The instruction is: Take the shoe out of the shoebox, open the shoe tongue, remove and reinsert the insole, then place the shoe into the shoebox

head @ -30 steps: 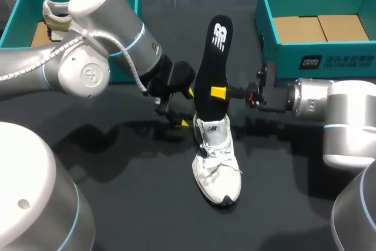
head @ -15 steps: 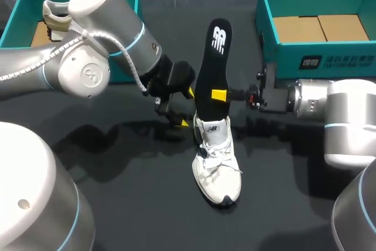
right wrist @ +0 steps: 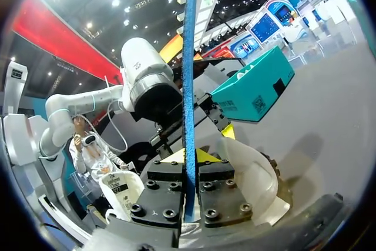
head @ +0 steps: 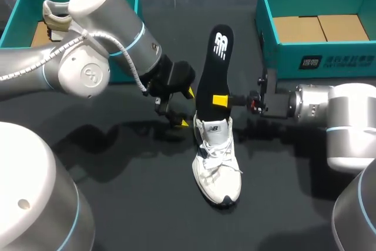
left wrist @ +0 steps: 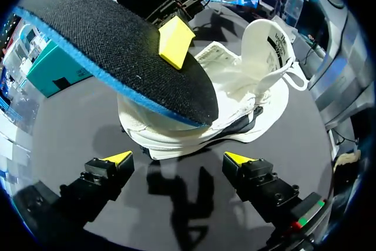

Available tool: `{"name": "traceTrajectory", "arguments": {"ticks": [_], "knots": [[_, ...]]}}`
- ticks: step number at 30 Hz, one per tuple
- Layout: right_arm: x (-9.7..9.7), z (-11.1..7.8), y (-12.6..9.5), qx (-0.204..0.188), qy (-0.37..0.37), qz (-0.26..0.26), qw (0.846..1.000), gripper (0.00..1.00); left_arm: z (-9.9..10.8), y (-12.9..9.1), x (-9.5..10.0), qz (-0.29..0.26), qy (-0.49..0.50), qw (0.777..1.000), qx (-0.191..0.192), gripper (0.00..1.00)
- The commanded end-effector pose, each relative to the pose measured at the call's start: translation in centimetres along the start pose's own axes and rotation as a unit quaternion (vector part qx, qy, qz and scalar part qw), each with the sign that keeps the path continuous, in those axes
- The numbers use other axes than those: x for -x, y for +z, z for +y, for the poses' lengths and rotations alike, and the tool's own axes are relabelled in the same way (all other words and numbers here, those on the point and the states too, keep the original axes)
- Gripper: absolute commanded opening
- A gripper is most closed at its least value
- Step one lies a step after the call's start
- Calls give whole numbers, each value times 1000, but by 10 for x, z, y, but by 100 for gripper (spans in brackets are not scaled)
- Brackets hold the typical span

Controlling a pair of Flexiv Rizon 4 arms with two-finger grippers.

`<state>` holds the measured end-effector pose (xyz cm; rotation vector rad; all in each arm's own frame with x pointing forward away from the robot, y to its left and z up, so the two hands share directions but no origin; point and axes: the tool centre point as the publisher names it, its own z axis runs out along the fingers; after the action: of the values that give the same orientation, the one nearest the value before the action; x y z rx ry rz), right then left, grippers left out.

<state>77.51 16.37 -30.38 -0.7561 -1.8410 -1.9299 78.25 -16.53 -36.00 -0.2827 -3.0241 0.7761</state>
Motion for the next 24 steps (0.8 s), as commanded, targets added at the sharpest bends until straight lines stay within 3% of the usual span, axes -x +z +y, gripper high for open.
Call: {"name": "traceTrajectory", "arguments": {"ticks": [1, 24], "knots": [[3, -6, 0, -3, 4, 7, 1000, 0, -1, 1, 0, 0, 0, 1000, 2, 100], [-7, -42, 1, -26, 47, 20, 998, 0, -1, 1, 0, 0, 0, 1000, 2, 100]]}}
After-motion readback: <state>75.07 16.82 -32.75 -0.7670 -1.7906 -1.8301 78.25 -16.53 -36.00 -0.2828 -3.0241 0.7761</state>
